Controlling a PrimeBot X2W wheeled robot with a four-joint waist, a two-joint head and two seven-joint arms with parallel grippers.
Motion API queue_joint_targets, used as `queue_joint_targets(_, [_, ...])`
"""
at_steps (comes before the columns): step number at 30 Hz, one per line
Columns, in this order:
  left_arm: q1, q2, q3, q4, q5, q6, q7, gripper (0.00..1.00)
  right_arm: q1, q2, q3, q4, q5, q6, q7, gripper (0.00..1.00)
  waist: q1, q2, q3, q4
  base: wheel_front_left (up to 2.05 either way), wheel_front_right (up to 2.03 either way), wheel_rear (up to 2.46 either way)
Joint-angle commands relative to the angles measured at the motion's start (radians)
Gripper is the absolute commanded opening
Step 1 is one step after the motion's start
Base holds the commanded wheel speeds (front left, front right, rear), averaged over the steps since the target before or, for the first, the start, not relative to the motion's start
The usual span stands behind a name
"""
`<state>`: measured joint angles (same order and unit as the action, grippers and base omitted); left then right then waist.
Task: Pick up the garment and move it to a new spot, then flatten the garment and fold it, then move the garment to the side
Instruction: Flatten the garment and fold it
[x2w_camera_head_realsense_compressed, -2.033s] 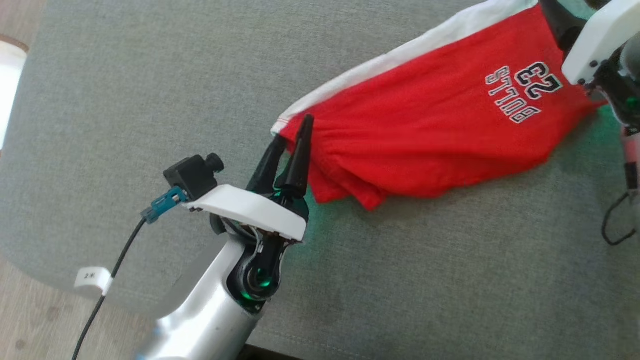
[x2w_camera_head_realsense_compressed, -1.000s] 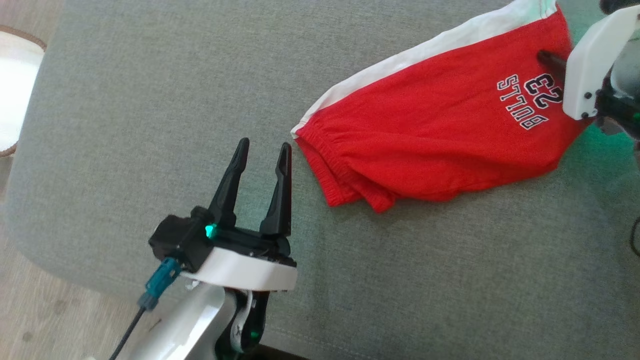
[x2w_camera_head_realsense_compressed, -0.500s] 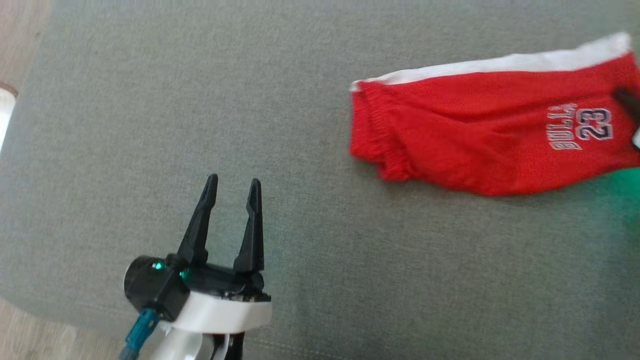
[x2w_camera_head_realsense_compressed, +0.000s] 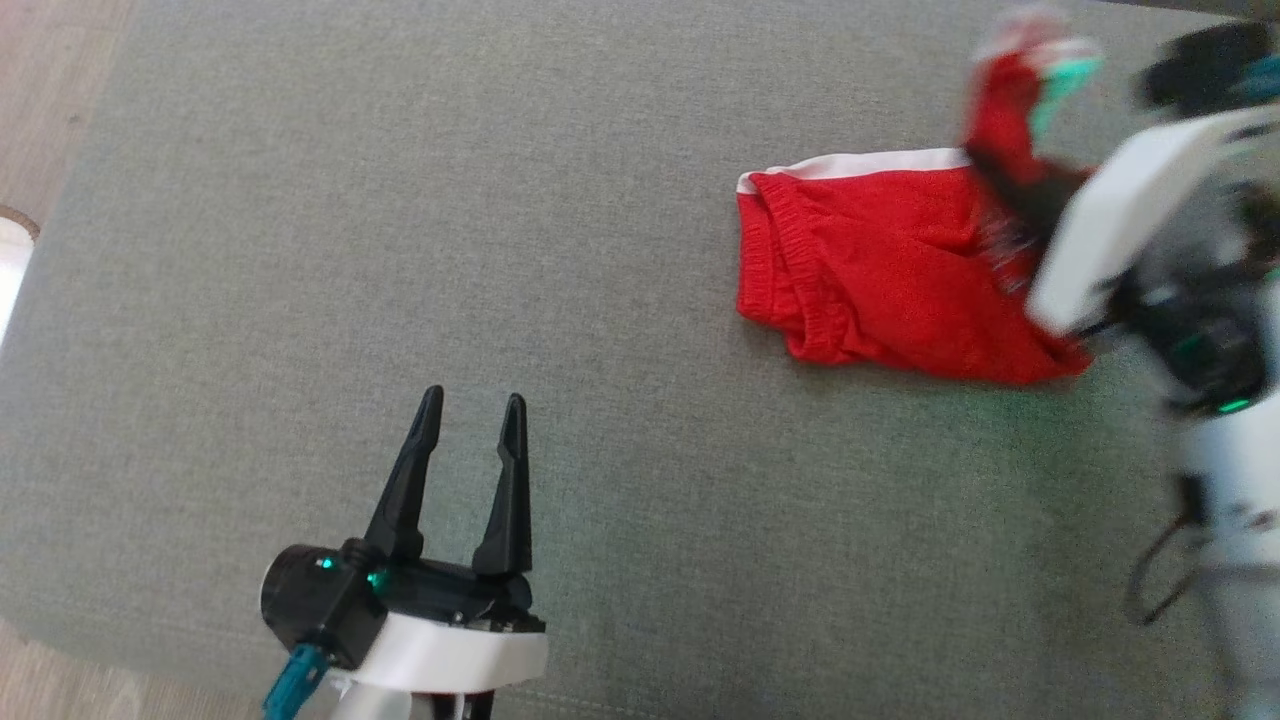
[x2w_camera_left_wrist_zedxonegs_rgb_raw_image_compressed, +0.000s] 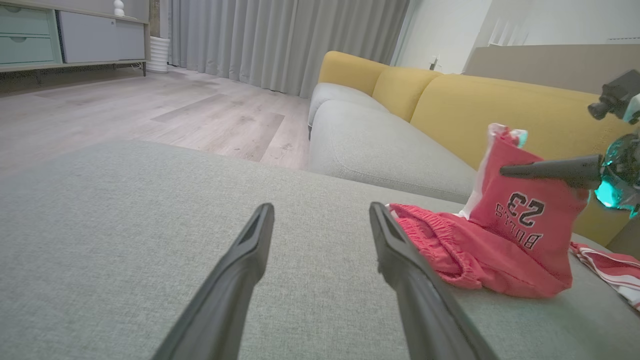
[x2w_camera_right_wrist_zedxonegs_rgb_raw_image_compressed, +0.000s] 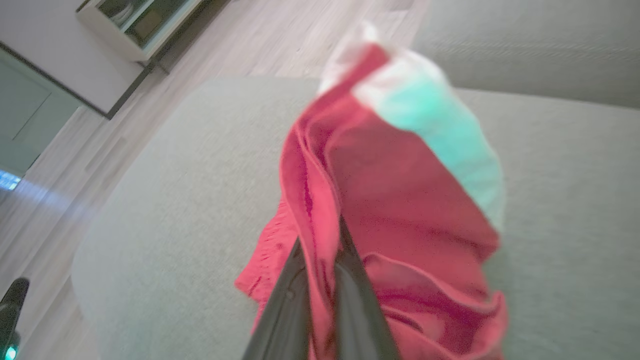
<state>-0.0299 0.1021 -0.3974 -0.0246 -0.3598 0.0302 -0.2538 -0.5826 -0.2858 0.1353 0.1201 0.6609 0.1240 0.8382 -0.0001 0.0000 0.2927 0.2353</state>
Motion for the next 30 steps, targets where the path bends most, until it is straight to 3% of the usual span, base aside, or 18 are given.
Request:
queue_joint_targets(1, [0.003, -0.009, 0.043, -0.02, 0.01, -0.01, -0.008, 1.0, 0.019, 0.028, 0.038, -0.041, -0.013, 0.007, 0.002, 0.0, 0.0001, 0.0, -0.001, 0.004, 0.0, 0.0, 0.0])
queue_joint_targets(4, [0.007, -0.026, 0.049, -0.003, 0.023, -0.029, -0.008, 1.0, 0.036, 0.088, 0.089, -0.01, -0.077, 0.007, -0.017, 0.0, 0.0001, 0.0, -0.001, 0.019, 0.0, 0.0, 0.0])
queue_joint_targets(9, [0.021, -0.044, 0.051, 0.017, 0.024, -0.047, -0.008, 1.0, 0.053, 0.167, 0.083, 0.058, -0.164, 0.007, -0.083, 0.0, 0.0001, 0.0, -0.004, 0.048, 0.0, 0.0, 0.0])
queue_joint_targets(17, [0.032, -0.051, 0.059, 0.031, 0.018, -0.057, -0.008, 1.0, 0.035, 0.227, 0.03, 0.132, -0.229, 0.007, -0.158, 0.0, 0.0001, 0.0, -0.011, 0.057, 0.0, 0.0, 0.0])
queue_joint_targets(18, [0.031, -0.051, 0.058, 0.03, 0.014, -0.055, -0.008, 1.0, 0.035, 0.23, 0.031, 0.136, -0.224, 0.007, -0.162, 0.15, 0.0001, 0.0, -0.013, 0.056, 0.0, 0.0, 0.0])
queue_joint_targets(20, [0.031, -0.051, 0.059, 0.03, 0.008, -0.05, -0.008, 1.0, 0.036, 0.234, 0.035, 0.141, -0.205, 0.007, -0.175, 0.64, 0.0001, 0.0, -0.018, 0.048, 0.0, 0.0, 0.0])
queue_joint_targets(22, [0.034, -0.052, 0.064, 0.032, 0.008, -0.048, -0.008, 1.0, 0.043, 0.235, 0.053, 0.139, -0.137, 0.007, -0.192, 0.95, 0.0001, 0.0, -0.026, 0.037, 0.0, 0.0, 0.0])
queue_joint_targets(23, [0.036, -0.052, 0.068, 0.033, 0.009, -0.047, -0.008, 1.0, 0.047, 0.235, 0.067, 0.137, -0.099, 0.007, -0.201, 1.0, 0.0001, 0.0, -0.03, 0.03, 0.0, 0.0, 0.0])
queue_joint_targets(26, [0.041, -0.052, 0.084, 0.039, 0.014, -0.047, -0.008, 1.0, 0.067, 0.235, 0.117, 0.115, 0.006, 0.007, -0.224, 1.0, 0.0001, 0.0, -0.049, 0.005, 0.0, 0.0, 0.0])
queue_joint_targets(30, [0.054, -0.052, 0.111, 0.041, 0.024, -0.05, -0.008, 1.0, 0.096, 0.235, 0.154, 0.059, 0.063, 0.007, -0.262, 1.0, 0.0001, 0.0, -0.076, -0.037, 0.0, 0.0, 0.0])
